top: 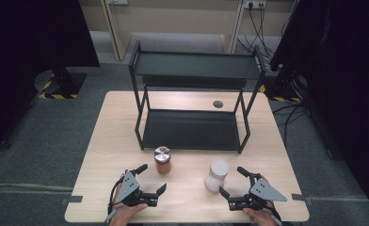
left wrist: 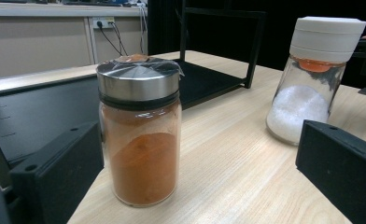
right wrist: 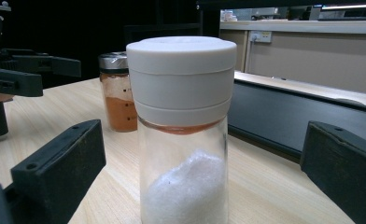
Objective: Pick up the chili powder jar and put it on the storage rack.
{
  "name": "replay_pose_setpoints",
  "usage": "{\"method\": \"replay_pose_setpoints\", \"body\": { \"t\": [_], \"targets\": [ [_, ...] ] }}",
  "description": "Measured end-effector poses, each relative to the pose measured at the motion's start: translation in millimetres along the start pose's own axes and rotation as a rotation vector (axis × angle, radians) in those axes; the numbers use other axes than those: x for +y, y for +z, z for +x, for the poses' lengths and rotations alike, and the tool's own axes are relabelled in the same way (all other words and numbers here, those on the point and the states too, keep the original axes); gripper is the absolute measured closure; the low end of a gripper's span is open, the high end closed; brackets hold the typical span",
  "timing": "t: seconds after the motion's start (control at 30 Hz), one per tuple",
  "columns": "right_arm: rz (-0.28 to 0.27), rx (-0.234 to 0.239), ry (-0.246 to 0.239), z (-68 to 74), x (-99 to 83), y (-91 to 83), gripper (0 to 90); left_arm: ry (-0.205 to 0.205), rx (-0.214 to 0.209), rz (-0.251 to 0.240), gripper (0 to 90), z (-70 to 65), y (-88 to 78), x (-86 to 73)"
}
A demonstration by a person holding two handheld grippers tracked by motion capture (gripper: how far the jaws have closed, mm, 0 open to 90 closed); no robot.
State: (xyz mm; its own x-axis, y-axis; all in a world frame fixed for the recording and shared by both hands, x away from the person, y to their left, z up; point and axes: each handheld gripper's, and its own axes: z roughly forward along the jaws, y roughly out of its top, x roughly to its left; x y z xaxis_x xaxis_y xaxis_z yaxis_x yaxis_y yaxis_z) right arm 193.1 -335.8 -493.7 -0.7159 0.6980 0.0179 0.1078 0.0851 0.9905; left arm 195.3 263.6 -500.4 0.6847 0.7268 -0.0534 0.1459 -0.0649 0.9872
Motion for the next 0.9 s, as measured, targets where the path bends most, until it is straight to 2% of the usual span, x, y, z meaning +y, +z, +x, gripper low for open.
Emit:
{"method": "replay_pose_setpoints", "body": {
  "t": [0.9],
  "targets": [
    [-0.010,0.006,0.010,2.0,-0.9,-0.8,0.3,0.003,0.010,0.004,0.2,1.2,-0.5,-0.5]
  ]
}}
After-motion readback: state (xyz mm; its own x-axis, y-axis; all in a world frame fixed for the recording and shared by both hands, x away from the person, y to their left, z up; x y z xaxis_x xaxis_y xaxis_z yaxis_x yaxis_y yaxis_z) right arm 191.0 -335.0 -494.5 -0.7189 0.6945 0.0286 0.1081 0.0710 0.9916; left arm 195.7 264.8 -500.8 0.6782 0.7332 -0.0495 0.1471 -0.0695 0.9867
